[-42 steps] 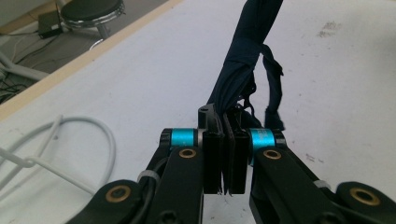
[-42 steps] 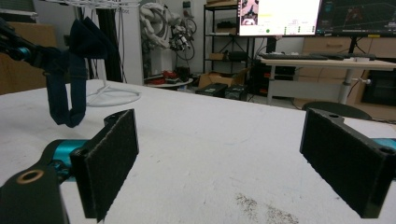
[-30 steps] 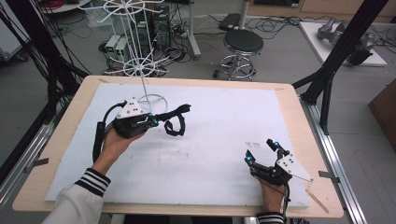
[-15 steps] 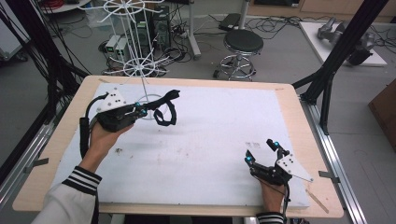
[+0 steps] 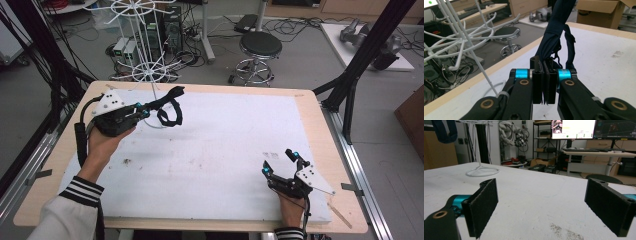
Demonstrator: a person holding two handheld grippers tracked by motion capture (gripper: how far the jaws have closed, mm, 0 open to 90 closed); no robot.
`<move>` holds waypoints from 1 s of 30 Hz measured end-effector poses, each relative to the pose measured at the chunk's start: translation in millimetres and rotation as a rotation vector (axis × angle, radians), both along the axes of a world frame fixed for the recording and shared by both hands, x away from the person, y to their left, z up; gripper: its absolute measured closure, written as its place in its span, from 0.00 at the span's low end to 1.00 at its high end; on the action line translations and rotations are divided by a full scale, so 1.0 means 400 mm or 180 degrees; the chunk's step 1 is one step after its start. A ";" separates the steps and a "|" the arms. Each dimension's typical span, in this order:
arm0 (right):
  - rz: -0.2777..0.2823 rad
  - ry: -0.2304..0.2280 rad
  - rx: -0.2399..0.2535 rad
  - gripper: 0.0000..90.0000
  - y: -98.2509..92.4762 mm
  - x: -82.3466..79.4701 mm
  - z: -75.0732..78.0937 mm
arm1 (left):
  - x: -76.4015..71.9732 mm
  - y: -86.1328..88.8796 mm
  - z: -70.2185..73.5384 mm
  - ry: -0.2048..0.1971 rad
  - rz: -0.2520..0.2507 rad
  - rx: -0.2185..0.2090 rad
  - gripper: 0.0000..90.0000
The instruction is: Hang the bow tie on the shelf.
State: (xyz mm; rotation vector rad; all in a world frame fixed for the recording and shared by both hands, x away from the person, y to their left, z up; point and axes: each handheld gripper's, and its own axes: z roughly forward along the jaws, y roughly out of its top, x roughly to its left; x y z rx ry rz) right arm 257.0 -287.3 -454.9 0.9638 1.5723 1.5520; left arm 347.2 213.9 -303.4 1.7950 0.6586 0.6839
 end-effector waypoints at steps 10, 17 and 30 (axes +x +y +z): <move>0.0005 -0.0011 -0.0004 0.12 0.000 0.001 0.000 | -0.004 0.012 0.021 -0.0101 0.0100 -0.0085 0.97; 0.0004 -0.0013 -0.0012 0.12 0.000 0.001 0.000 | -0.003 0.015 0.036 -0.0187 0.0223 -0.0153 0.97; 0.0008 -0.0014 -0.0010 0.12 0.000 0.001 0.000 | 0.011 0.000 0.032 -0.0203 0.0485 -0.0193 0.97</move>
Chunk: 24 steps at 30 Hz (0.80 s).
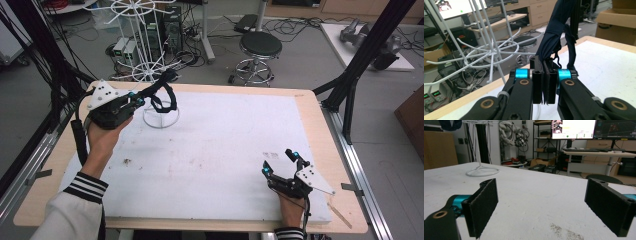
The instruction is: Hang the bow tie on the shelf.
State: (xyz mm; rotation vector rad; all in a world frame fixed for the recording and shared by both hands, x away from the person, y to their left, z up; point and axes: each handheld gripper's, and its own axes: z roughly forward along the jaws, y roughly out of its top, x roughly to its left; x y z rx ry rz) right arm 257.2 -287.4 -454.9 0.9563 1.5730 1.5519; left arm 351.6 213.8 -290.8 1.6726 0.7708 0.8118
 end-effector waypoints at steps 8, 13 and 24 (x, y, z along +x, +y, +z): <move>-0.0002 0.0001 0.0003 0.12 0.000 -0.001 0.000 | 0.012 -0.005 -0.019 0.0020 0.0165 -0.0031 0.97; -0.0003 0.0008 0.0009 0.12 0.000 -0.001 0.000 | 0.019 -0.003 -0.032 0.0046 0.0242 -0.0053 0.97; -0.0003 0.0010 0.0009 0.12 0.000 -0.002 0.000 | 0.034 -0.005 -0.061 0.0072 0.0411 -0.0015 0.97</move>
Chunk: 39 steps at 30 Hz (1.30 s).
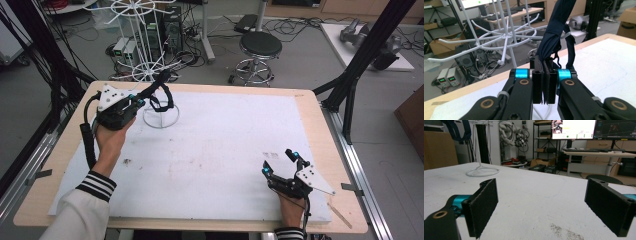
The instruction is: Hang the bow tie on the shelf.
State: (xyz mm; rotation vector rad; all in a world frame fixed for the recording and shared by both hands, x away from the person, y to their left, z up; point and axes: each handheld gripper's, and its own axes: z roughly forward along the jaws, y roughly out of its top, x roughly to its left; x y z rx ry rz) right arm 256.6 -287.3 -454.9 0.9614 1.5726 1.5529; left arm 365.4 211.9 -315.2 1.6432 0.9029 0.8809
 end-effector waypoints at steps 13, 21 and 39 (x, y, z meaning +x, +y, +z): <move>0.0003 -0.0019 -0.0011 0.12 0.000 0.000 0.000 | 0.011 0.002 -0.015 0.0025 0.0118 0.0049 0.97; 0.0005 -0.0025 -0.0011 0.12 0.000 0.001 0.000 | 0.013 0.004 -0.021 0.0026 0.0134 0.0047 0.97; 0.0002 -0.0032 -0.0006 0.12 -0.002 0.002 0.000 | 0.019 0.024 -0.048 0.0087 0.0062 -0.0016 0.75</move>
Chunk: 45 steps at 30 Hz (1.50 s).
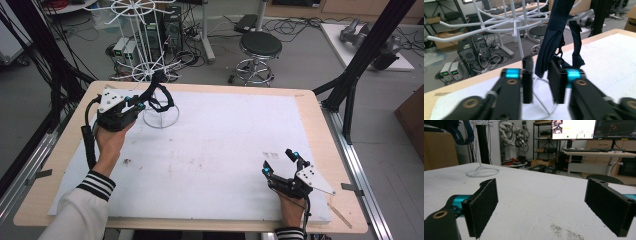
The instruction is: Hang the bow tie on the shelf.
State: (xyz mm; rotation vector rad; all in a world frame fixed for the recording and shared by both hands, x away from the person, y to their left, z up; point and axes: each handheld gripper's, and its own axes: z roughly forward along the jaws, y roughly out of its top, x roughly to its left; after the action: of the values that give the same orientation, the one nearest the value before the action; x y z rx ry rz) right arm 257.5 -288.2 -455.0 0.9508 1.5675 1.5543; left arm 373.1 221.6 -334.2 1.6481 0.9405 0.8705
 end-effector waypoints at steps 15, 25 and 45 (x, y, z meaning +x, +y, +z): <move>-0.0007 0.0011 -0.0007 0.12 0.002 -0.002 0.000 | -0.044 0.060 -0.069 0.0101 -0.0469 -0.0238 0.12; -0.0019 0.0005 -0.0013 0.12 0.003 -0.002 0.000 | -0.146 0.152 -0.164 -0.0122 -0.0820 -0.0417 0.11; -0.0026 -0.0003 -0.0024 0.12 0.002 -0.002 0.000 | -0.252 0.222 -0.304 -0.0624 -0.0603 -0.0790 0.11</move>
State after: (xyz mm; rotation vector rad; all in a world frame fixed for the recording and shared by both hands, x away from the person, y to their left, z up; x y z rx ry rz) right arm 256.9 -287.2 -455.0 0.9510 1.5660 1.5419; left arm 272.2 310.5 -455.7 1.3860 0.7132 0.7392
